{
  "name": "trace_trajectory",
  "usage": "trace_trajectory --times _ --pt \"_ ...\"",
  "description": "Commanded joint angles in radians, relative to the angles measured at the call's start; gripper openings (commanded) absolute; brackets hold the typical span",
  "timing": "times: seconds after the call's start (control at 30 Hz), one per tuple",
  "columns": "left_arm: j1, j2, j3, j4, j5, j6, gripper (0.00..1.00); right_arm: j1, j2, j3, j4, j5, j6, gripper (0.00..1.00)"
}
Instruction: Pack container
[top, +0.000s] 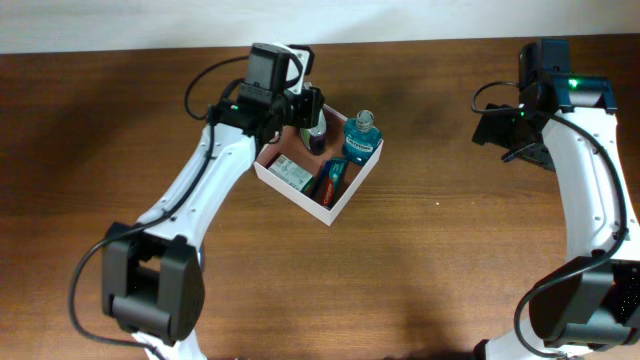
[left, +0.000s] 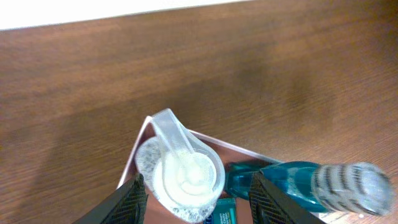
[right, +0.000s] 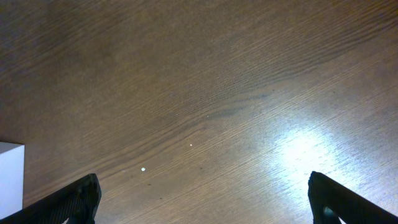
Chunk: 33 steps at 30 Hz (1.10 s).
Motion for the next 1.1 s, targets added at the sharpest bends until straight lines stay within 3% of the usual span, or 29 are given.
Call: trace_trajectory --times 0.0,0.07,0.17,0.2,0.23,0.43,0.73,0.8,0.9,1.07 --pt "0.009 -0.102 0.011 -0.034 -0.008 0.010 0.53 -0.002 -0.008 0.013 0.000 0.002 0.002 0.99" --pt "0.010 -0.121 0.011 -0.065 -0.009 0.010 0.48 -0.002 -0.008 0.013 0.000 0.002 0.002 0.98" --pt "0.010 -0.142 0.011 -0.117 -0.027 0.010 0.29 -0.002 -0.008 0.013 0.000 0.002 0.002 0.98" --pt "0.010 -0.150 0.011 -0.143 -0.050 0.010 0.12 -0.002 -0.008 0.013 0.000 0.002 0.002 0.99" --pt "0.010 -0.154 0.011 -0.161 -0.072 0.010 0.02 -0.002 -0.008 0.013 0.000 0.002 0.002 0.98" --pt "0.024 -0.150 0.011 -0.278 -0.339 0.009 0.01 -0.002 -0.008 0.013 0.000 0.002 0.002 0.99" --pt "0.100 -0.028 0.011 -0.262 -0.332 -0.166 0.01 -0.002 -0.008 0.013 0.000 0.002 0.002 0.99" --pt "0.126 0.030 0.011 -0.258 -0.243 -0.227 0.01 -0.002 -0.008 0.013 0.000 0.002 0.002 0.99" --pt "0.144 0.084 0.011 -0.244 -0.111 -0.230 0.01 -0.002 -0.008 0.013 0.000 0.002 0.002 0.99" --pt "0.145 0.119 0.011 -0.244 -0.088 -0.230 0.00 -0.002 -0.008 0.013 0.000 0.002 0.002 0.99"
